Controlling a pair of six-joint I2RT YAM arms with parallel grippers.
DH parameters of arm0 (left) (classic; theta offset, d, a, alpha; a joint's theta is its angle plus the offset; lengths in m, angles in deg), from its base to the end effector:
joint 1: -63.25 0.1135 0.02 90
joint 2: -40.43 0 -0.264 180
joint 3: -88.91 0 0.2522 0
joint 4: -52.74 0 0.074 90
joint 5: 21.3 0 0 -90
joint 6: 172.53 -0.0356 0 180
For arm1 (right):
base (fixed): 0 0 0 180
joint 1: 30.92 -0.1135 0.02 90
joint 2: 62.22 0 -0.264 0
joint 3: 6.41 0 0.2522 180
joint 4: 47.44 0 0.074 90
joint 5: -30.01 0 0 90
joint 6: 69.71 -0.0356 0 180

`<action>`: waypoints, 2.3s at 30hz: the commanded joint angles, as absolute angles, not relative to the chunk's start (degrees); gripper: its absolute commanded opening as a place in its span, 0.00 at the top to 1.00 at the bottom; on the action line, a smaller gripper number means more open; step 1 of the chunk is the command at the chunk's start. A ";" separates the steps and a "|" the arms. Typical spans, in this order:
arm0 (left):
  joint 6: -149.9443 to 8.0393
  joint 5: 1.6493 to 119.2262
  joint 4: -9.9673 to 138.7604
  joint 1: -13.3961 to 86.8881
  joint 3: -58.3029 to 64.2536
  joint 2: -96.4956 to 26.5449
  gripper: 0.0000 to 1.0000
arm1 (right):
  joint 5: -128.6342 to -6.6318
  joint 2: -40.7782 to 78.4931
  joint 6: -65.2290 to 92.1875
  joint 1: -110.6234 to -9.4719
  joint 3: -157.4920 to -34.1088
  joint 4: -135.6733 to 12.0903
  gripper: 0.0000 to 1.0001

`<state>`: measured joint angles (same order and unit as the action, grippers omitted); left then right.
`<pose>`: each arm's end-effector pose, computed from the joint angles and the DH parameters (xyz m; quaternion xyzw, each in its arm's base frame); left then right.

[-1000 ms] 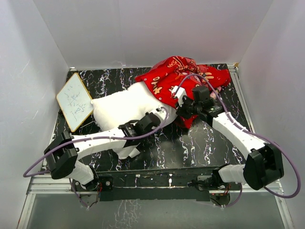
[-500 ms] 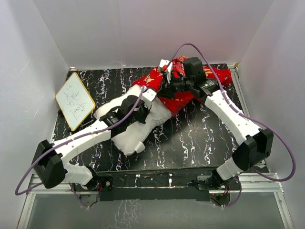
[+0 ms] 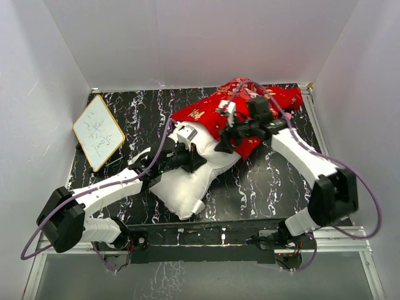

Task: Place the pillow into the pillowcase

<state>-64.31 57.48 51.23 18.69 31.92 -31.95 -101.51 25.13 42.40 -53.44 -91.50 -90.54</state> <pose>0.2010 -0.2077 0.2721 0.2372 0.7493 -0.3853 0.4836 0.2963 0.1484 0.2957 -0.4530 0.7491 0.3292 0.3539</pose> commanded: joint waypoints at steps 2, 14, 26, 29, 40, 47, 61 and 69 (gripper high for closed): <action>-57.01 51.00 40.44 21.07 35.51 -32.60 1.00 | -118.56 6.23 48.12 -41.67 -83.11 -90.90 0.18; -53.55 47.65 40.17 21.36 33.54 -32.32 1.00 | -96.02 -7.54 38.13 -28.48 -62.33 -81.60 0.10; -55.64 45.90 45.42 21.38 24.77 -32.29 1.00 | -101.49 9.40 30.93 -29.57 -57.66 -64.97 0.17; -55.83 45.04 46.38 21.40 22.61 -32.71 1.00 | -101.83 12.12 28.08 -31.38 -56.25 -57.98 0.15; -58.24 44.48 51.59 21.91 15.76 -33.66 1.00 | -84.26 7.98 22.03 -32.81 -58.53 -45.37 0.70; -59.44 45.67 53.03 23.69 12.73 -33.44 1.00 | -91.90 3.82 31.67 -32.77 -69.32 -61.47 0.92; -54.33 54.63 56.48 28.43 6.35 -34.70 1.00 | -126.96 22.32 26.17 -49.35 -122.51 -77.67 0.92; -44.98 56.82 44.87 35.48 26.53 -34.98 1.00 | -118.72 27.75 50.88 -56.06 -105.02 -104.82 0.92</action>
